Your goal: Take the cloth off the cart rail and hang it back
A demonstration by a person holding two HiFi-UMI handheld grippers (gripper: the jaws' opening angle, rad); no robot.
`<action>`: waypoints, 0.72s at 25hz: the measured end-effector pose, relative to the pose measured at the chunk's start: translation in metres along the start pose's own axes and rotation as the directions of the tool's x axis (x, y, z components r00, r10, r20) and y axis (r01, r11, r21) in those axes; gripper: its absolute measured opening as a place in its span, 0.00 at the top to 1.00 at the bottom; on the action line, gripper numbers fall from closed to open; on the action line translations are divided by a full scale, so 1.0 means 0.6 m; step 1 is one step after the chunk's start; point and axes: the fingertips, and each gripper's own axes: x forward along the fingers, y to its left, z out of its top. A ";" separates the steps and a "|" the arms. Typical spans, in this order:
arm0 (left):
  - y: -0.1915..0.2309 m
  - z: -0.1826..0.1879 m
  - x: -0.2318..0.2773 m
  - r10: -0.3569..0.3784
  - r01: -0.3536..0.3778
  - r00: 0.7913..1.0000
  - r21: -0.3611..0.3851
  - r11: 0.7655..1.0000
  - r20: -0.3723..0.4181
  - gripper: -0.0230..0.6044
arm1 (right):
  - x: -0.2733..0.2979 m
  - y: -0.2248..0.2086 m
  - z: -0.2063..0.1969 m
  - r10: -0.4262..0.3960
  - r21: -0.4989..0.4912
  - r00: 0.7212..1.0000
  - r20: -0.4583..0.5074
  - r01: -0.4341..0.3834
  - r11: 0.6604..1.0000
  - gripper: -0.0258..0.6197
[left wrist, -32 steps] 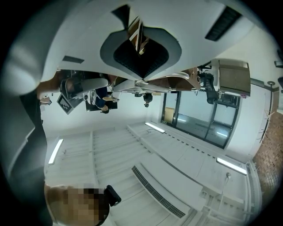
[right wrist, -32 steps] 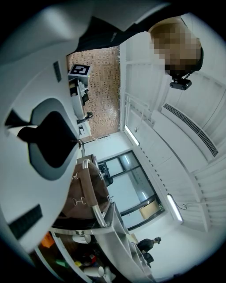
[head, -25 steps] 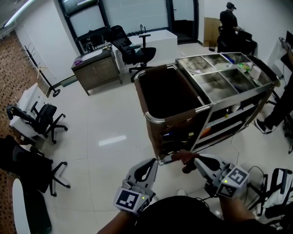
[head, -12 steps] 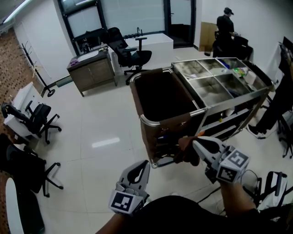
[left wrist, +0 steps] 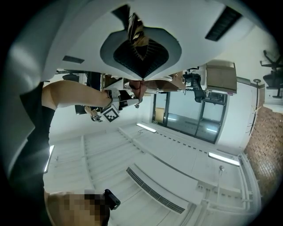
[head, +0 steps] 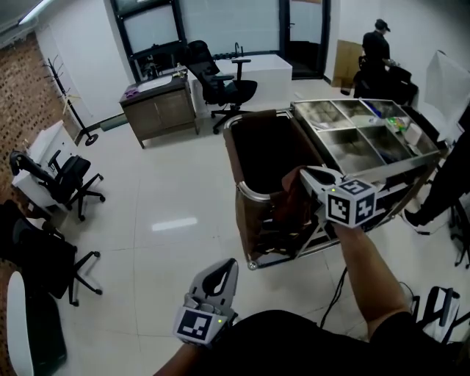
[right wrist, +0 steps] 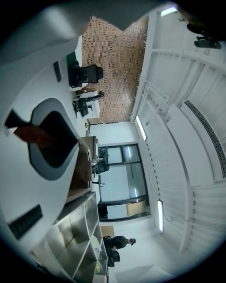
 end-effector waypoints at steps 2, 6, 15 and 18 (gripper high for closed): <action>0.008 -0.001 -0.005 0.015 -0.015 1.000 -0.001 1.000 0.000 0.97 | 0.029 -0.016 0.006 -0.015 -0.001 1.000 -0.012 0.015 1.000 0.92; 0.019 -0.006 -0.013 0.036 -0.036 0.999 -0.009 0.999 -0.007 0.97 | 0.079 -0.046 0.012 -0.050 -0.019 0.998 -0.041 0.050 0.999 0.92; 0.030 -0.014 -0.016 0.044 -0.044 0.999 -0.018 0.999 -0.012 0.97 | 0.139 -0.083 -0.016 -0.090 -0.026 0.988 -0.123 0.087 0.996 0.90; 0.031 -0.017 -0.015 0.045 -0.045 0.999 -0.025 0.999 -0.017 0.97 | 0.140 -0.079 -0.028 -0.080 -0.049 0.984 -0.160 0.073 0.996 0.77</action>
